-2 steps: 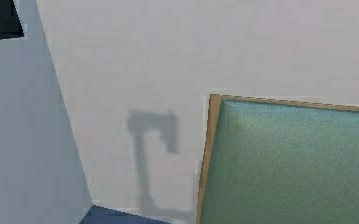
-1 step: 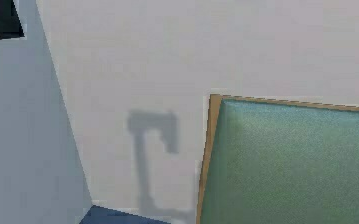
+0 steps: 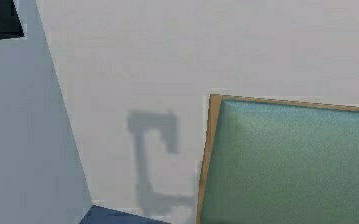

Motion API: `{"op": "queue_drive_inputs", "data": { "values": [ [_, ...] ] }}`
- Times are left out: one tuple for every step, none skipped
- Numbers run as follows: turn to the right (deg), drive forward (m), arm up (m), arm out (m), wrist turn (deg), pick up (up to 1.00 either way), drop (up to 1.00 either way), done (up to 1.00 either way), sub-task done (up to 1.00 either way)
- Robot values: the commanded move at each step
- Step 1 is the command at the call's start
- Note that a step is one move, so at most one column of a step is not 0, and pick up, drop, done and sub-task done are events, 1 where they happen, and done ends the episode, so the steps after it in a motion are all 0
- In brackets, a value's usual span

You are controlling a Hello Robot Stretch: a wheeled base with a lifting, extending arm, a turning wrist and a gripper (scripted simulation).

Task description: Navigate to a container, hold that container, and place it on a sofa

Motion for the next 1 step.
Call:
{"op": "queue_drive_inputs", "data": {
  "values": [
    [0.0, 0.0, 0.0, -0.08, 0.0, 0.0, 0.0, 0.0, 0.0]
  ]
}}
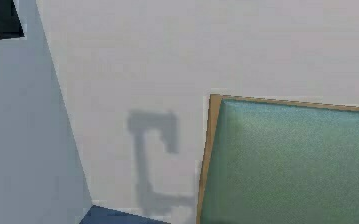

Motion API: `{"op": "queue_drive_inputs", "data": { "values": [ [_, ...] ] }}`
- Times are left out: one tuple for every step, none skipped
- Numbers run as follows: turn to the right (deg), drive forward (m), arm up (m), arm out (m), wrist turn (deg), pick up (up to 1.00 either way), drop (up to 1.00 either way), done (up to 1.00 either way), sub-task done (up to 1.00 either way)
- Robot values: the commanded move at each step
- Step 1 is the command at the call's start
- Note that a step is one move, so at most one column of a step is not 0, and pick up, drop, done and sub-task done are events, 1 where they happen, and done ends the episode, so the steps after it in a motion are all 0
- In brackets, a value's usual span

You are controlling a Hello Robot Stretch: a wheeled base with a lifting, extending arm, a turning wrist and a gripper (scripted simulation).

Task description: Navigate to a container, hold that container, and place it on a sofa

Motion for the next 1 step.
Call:
{"op": "queue_drive_inputs", "data": {
  "values": [
    [0.0, 0.0, 0.0, 0.0, 0.0, 0.0, 0.0, 1.0, 0.0]
  ]
}}
